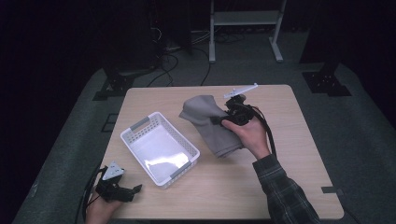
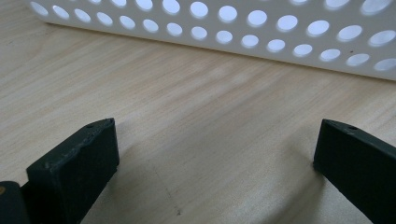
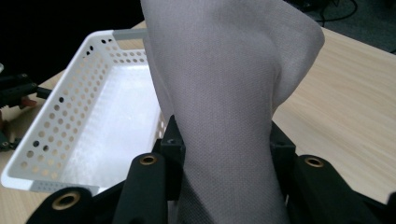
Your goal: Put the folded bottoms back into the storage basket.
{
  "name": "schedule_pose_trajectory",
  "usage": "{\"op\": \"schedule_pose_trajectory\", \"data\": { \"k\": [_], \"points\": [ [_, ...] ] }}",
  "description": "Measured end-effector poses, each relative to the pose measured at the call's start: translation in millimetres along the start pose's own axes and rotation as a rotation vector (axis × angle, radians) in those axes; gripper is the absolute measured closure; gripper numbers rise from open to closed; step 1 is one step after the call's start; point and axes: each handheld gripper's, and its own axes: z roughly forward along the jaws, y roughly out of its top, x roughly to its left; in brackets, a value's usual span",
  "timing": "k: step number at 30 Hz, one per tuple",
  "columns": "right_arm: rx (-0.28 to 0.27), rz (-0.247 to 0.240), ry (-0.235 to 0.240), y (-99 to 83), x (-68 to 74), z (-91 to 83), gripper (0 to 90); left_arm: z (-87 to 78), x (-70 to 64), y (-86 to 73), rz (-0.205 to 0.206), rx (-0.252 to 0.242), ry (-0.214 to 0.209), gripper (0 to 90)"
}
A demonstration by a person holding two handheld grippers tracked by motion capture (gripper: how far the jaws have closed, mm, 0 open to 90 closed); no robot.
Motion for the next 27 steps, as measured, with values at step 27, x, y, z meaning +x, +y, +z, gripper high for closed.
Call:
{"op": "schedule_pose_trajectory", "data": {
  "k": [27],
  "points": [
    [0.013,-0.051,0.08,41.8,48.1,39.7,60.4,0.2,0.5,0.6,0.002,0.003,-0.004,0.0]
  ]
}}
